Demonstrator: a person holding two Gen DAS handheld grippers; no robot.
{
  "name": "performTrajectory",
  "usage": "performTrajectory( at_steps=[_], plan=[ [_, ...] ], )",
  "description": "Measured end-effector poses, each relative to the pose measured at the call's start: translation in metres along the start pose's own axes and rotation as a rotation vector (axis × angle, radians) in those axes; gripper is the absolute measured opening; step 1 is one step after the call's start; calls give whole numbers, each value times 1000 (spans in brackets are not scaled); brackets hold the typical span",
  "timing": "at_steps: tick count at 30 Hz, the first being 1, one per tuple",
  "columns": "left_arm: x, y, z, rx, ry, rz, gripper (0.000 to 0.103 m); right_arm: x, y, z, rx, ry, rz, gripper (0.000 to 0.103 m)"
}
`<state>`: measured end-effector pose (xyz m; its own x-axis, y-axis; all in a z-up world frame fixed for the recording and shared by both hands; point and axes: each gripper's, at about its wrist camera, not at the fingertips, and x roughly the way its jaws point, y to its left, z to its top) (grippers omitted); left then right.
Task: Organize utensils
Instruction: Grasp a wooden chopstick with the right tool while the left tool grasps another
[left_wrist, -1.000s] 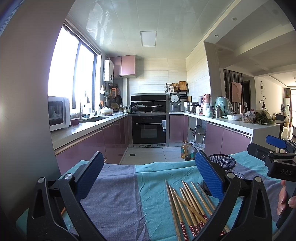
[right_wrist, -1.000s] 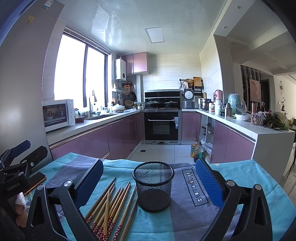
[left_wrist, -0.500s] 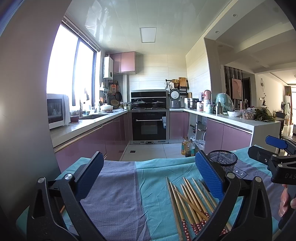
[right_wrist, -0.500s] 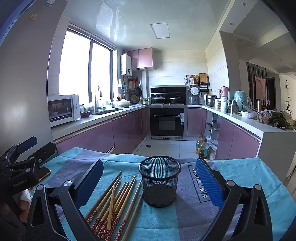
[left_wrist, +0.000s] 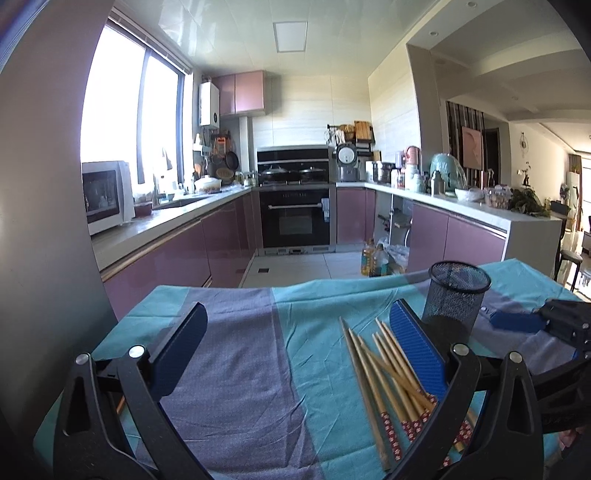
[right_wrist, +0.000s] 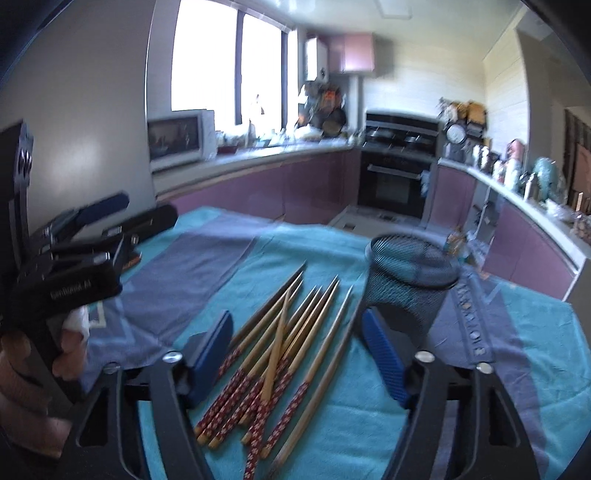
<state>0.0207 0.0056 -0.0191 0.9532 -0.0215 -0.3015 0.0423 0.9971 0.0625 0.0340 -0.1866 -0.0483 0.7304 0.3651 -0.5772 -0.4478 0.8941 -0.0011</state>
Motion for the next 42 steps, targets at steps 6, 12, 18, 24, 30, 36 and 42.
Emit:
performTrajectory(
  at_steps=[6,12,18,24,30,36,42],
  plan=[
    [28,5,-10,22,119,-39,87,41,6,-9,0,160,54,30],
    [60,3,-23,42,240,-89,73,71,1,-11,29,246,77,14],
    [90,-7,-32,57,331,-150,63,73,-10,-6,85,275,115,8],
    [119,-17,-38,59,413,-209,54,67,-22,-5,160,261,151,6],
    [146,-35,-43,75,493,-250,39,49,-36,-1,186,210,165,6],
    [177,-50,-49,82,569,-283,33,24,-43,6,174,152,165,6],
    [197,-64,-52,99,600,-294,26,-1,-54,18,156,80,166,6]
  ],
)
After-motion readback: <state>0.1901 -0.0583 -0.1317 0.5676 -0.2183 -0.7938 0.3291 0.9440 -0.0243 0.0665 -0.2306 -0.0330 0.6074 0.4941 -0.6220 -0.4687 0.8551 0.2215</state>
